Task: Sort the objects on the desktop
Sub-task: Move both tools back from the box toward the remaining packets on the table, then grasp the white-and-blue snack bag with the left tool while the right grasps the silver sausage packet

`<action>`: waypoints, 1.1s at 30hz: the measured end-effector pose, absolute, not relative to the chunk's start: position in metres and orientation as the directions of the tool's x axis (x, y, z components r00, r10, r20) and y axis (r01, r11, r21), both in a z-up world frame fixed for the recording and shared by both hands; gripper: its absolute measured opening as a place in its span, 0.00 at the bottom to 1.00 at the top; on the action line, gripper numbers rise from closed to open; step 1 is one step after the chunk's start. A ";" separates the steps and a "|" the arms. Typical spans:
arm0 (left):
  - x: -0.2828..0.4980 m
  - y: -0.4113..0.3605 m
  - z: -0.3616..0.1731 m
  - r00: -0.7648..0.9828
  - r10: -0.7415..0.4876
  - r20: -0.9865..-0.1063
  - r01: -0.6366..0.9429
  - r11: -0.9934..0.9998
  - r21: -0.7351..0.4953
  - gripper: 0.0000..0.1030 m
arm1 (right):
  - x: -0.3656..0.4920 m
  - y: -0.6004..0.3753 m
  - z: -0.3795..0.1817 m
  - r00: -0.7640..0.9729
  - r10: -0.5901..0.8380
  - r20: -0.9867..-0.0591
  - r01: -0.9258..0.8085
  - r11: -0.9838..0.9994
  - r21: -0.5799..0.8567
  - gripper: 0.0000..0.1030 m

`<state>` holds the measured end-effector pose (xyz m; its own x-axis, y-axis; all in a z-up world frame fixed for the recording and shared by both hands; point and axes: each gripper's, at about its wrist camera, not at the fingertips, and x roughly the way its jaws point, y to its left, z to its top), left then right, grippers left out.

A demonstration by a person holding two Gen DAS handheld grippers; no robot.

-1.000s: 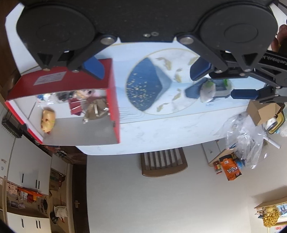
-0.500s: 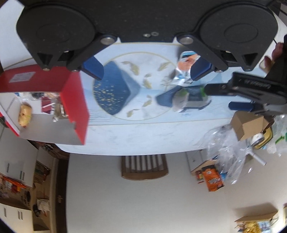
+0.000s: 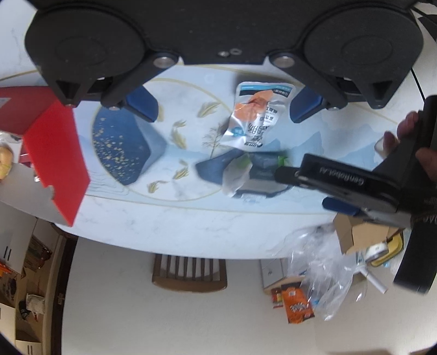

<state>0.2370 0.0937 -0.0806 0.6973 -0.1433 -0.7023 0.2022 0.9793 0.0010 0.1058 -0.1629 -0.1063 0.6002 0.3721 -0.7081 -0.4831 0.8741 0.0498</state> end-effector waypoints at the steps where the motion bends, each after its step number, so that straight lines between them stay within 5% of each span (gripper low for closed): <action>1: 0.240 0.094 -0.082 0.694 -0.142 -0.706 0.204 0.979 0.004 1.00 | 0.107 -0.159 -0.109 0.599 0.368 -0.711 -0.488 0.872 0.040 1.00; 33: 0.287 0.079 -0.119 0.646 -0.132 -0.752 0.270 0.961 0.064 0.98 | 0.157 -0.114 -0.169 0.497 0.347 -0.795 -0.515 0.855 0.052 0.83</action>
